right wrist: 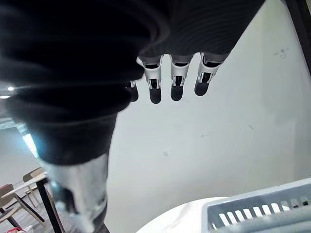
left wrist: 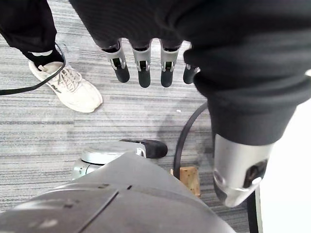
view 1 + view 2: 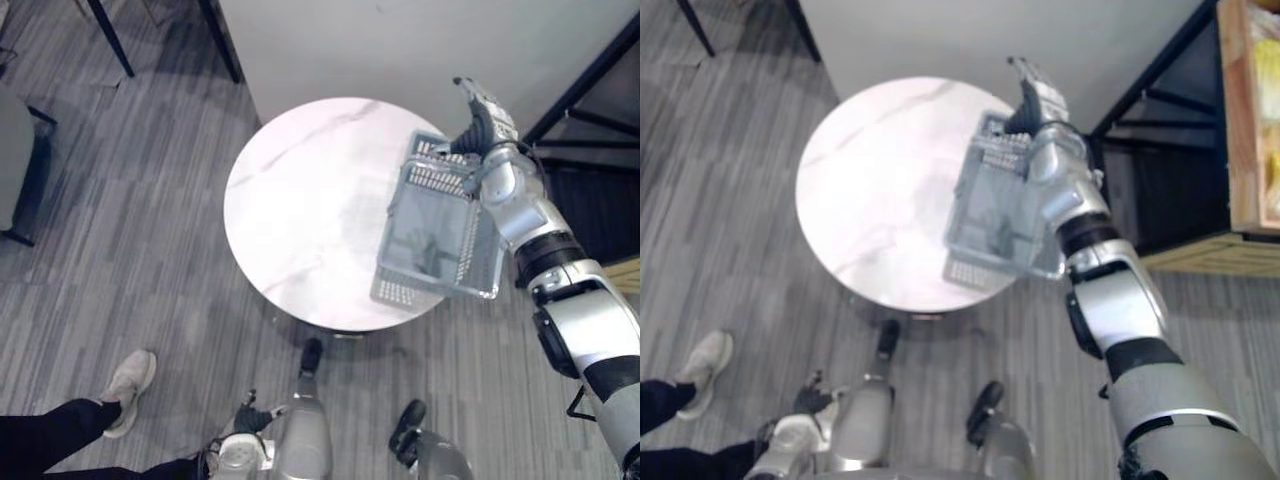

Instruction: Pick vegetable in the basket

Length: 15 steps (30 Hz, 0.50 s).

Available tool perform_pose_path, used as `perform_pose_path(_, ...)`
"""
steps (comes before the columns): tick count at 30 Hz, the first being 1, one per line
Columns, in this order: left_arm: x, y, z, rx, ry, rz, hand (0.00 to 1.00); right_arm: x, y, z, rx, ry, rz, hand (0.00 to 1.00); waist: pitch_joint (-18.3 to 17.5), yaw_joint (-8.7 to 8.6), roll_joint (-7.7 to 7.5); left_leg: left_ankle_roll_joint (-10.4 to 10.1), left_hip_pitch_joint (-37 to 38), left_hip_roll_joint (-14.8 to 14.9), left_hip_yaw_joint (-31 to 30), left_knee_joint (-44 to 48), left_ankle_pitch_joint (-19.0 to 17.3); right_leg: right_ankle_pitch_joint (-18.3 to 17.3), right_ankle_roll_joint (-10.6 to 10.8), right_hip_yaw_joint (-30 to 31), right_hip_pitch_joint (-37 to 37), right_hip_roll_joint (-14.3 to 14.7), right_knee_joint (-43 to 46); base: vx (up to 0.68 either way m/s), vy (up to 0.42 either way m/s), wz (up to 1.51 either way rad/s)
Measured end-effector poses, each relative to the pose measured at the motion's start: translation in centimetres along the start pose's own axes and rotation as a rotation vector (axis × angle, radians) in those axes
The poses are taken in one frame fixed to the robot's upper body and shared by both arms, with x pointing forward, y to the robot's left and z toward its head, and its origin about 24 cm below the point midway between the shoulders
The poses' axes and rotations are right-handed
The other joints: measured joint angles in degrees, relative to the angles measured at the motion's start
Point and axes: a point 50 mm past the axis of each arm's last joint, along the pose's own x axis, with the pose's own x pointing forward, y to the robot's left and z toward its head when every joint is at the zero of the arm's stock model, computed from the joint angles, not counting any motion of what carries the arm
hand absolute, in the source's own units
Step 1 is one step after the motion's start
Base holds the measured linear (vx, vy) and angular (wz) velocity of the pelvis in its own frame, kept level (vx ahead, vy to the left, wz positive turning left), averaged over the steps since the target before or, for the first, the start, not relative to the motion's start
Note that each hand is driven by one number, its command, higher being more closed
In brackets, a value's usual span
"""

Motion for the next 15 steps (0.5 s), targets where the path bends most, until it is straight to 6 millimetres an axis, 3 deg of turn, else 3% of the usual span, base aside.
perform_pose_path(4,0.2,-0.5,0.9,0.024,-0.029,-0.02,0.0,-0.3,0.2,-2.0,-0.015,0.082,0.019,0.0,1.5,0.04,0.64,0.22,-0.6,-0.73,-0.86,0.15,0.52,-0.39,0.21,-0.71,-0.31,-0.79,0.69,0.01,-0.002,0.11)
perform_pose_path(15,0.7,-1.0,2.7,0.017,-0.082,-0.033,0.0,-0.2,-1.3,-4.2,-0.049,0.171,0.006,0.0,4.38,0.03,1.75,0.65,-2.37,-1.69,-1.47,0.15,0.94,-0.65,0.34,-1.18,-2.0,-1.87,1.77,0.0,-0.006,0.04)
